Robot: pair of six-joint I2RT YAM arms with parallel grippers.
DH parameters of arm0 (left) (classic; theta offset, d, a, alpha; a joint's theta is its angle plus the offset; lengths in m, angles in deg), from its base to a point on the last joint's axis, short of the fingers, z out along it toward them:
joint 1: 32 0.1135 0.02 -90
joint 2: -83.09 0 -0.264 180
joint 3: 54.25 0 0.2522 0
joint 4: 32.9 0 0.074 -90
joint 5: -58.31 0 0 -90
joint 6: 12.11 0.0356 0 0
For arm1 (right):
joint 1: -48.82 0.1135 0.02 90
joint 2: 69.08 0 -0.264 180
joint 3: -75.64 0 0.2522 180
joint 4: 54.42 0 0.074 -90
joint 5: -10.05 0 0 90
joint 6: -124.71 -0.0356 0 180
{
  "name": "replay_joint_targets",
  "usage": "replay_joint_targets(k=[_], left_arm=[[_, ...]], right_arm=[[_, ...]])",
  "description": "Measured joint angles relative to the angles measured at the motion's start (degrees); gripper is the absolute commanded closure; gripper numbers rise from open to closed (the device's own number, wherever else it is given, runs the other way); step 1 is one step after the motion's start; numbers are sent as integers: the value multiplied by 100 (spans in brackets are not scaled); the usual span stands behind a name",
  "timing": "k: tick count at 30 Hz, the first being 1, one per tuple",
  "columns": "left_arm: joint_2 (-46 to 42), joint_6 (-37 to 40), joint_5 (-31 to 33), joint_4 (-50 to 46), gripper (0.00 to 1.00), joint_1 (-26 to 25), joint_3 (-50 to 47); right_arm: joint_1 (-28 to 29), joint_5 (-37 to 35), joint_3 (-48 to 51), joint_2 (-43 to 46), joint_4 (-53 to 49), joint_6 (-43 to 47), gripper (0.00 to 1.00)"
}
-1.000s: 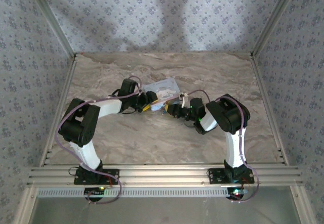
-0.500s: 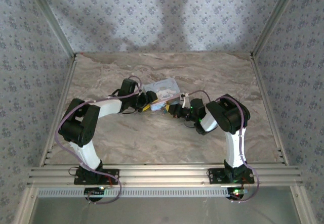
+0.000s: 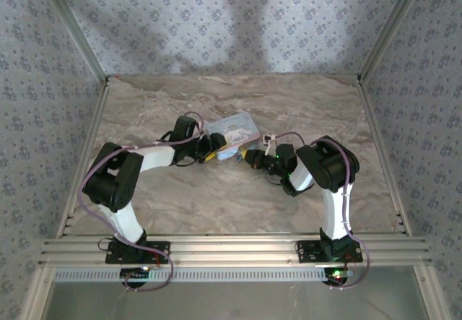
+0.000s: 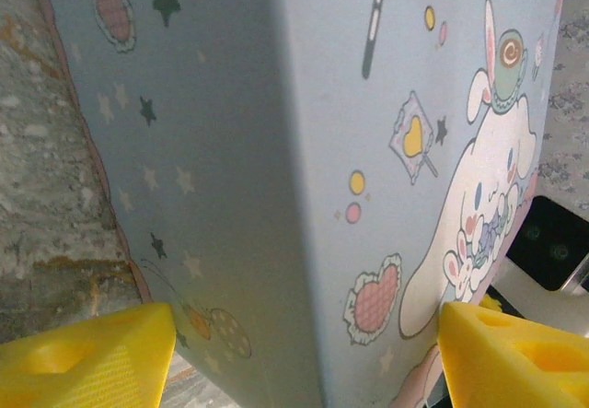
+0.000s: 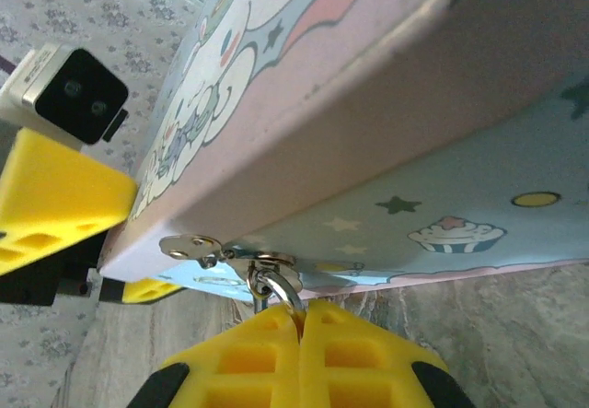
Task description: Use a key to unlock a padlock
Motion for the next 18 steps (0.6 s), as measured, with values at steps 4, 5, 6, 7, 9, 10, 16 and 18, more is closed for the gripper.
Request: replay_joint_targets(k=[4, 5, 6, 7, 9, 10, 16, 18], left_arm=[[-72, -50, 4, 94, 25, -48, -129], [-79, -63, 2, 111, 25, -48, -146], [-90, -68, 4, 129, 25, -48, -166], [-101, -72, 4, 136, 25, -50, -184], [-133, -87, 9, 138, 25, -59, -214], [-157, -90, 20, 133, 25, -70, -236], [-216, -85, 22, 107, 24, -76, -284], [-216, -85, 24, 107, 24, -81, -284]], right_arm=[[-9, -83, 7, 20, 13, -188, 100], [-9, -103, 7, 24, 13, -219, 100], [-11, -122, 7, 31, 11, -273, 100], [-15, -138, 7, 35, 13, -319, 100], [-15, -175, 7, 44, 11, -400, 100], [-15, -205, 7, 55, 7, -444, 100], [-20, -289, 7, 94, -35, -592, 100], [-24, -339, 7, 118, -46, -614, 100]])
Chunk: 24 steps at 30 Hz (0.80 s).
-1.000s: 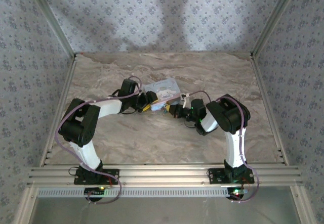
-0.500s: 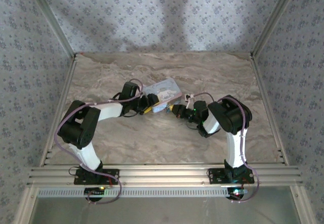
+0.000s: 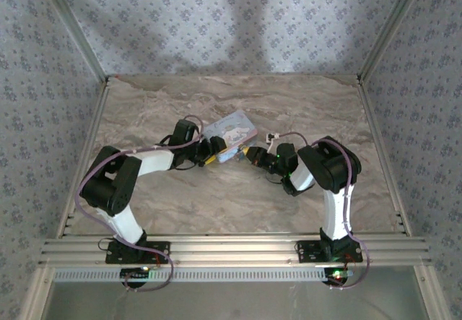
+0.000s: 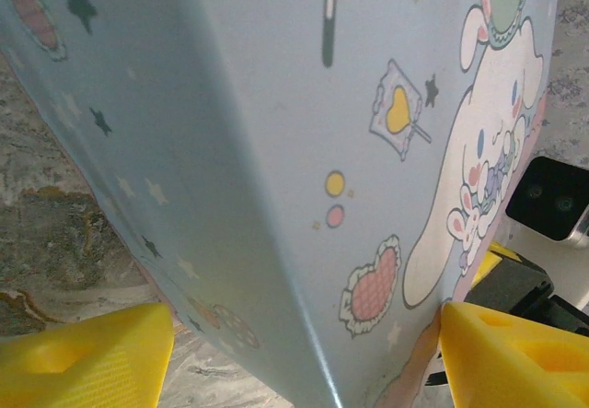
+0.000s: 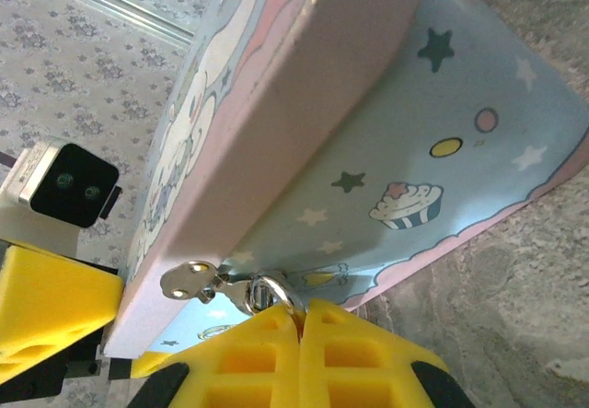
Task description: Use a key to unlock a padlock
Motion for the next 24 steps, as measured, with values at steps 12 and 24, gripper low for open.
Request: replay_joint_targets(k=[12, 24], left_arm=[[-264, 186, 107, -431, 18, 52, 2], [-1814, 955, 1139, -901, 8, 348, -190]], right_arm=[[-175, -260, 302, 603, -466, 146, 100], [-313, -363, 601, 3630, -3300, 1526, 100]])
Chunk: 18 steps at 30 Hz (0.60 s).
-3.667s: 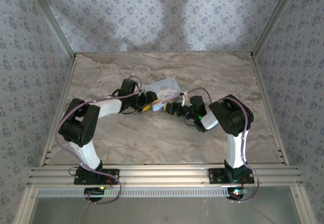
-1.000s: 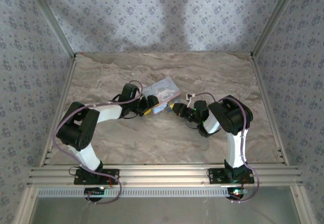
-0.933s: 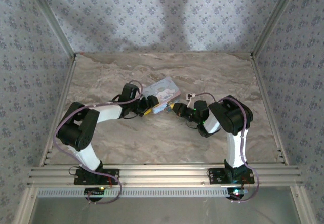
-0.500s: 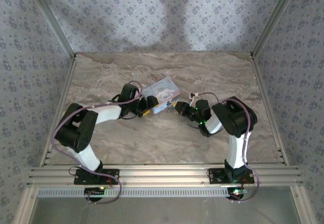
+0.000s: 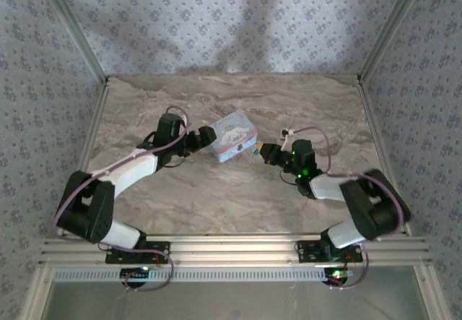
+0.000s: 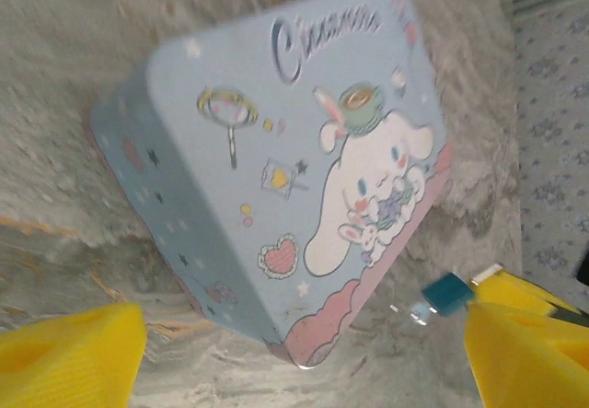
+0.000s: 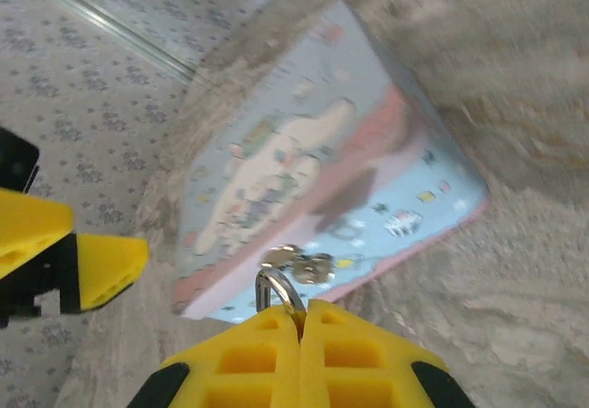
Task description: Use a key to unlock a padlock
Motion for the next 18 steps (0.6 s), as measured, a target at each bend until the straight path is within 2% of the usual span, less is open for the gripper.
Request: replay_joint_targets(k=[4, 7, 13, 18], left_arm=[[-662, 380, 852, -409, 4, 44, -210], [-1185, 634, 1534, -673, 2, 85, -389], [-2159, 811, 2627, -909, 2, 262, -839], [-2671, 807, 3130, -966, 2, 424, -1163]], right_arm=[[-44, -22, -243, 1207, -1648, 741, 100], [-76, -22, -619, 1773, -2997, 1244, 100], [-74, -9, -1467, 2114, -5388, 1947, 100], [221, -24, -1722, 1989, -6741, 2157, 100]])
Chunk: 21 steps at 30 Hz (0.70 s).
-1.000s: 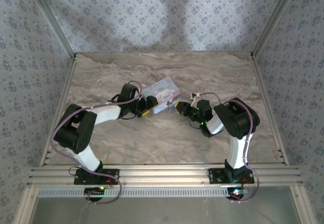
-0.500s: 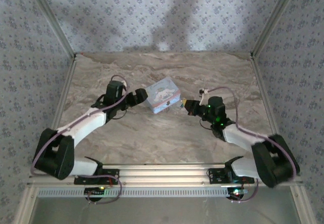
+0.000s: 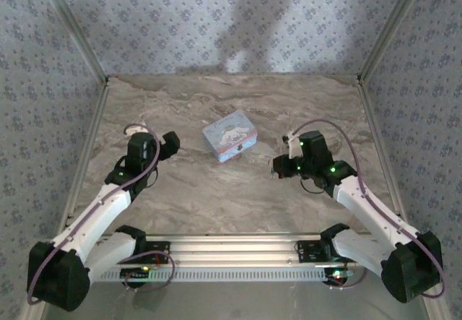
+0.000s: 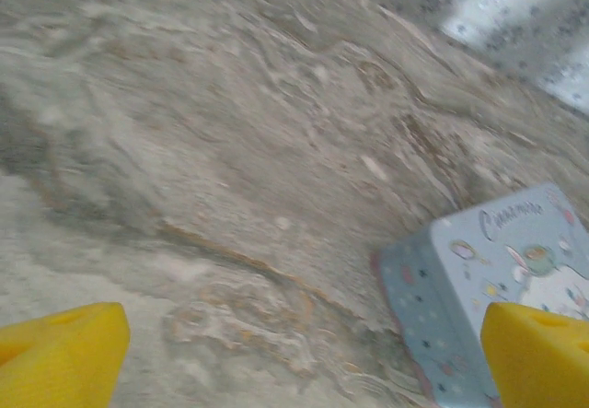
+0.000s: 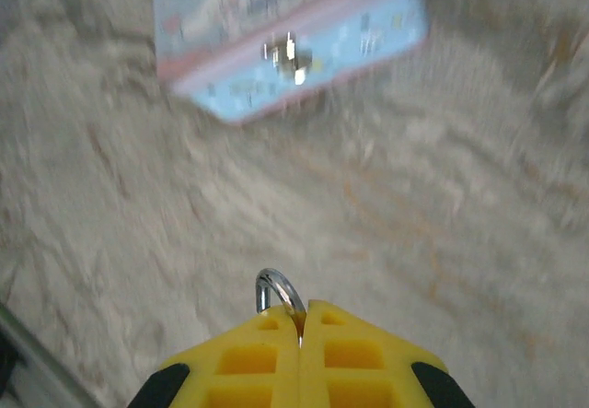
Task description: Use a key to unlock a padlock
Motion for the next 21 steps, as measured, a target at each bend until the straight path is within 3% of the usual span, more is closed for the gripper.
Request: replay_joint_targets(k=[8, 16, 21], left_arm=[[-133, -22, 214, -107, 2, 109, -133], [-133, 2, 210, -179, 2, 109, -133], [-133, 48, 205, -260, 2, 109, -133]], right_arm=[[710, -343, -22, -1150, -951, 146, 100], [1016, -293, -273, -2277, -636, 216, 99], [1062, -162, -398, -2750, -291, 223, 91]])
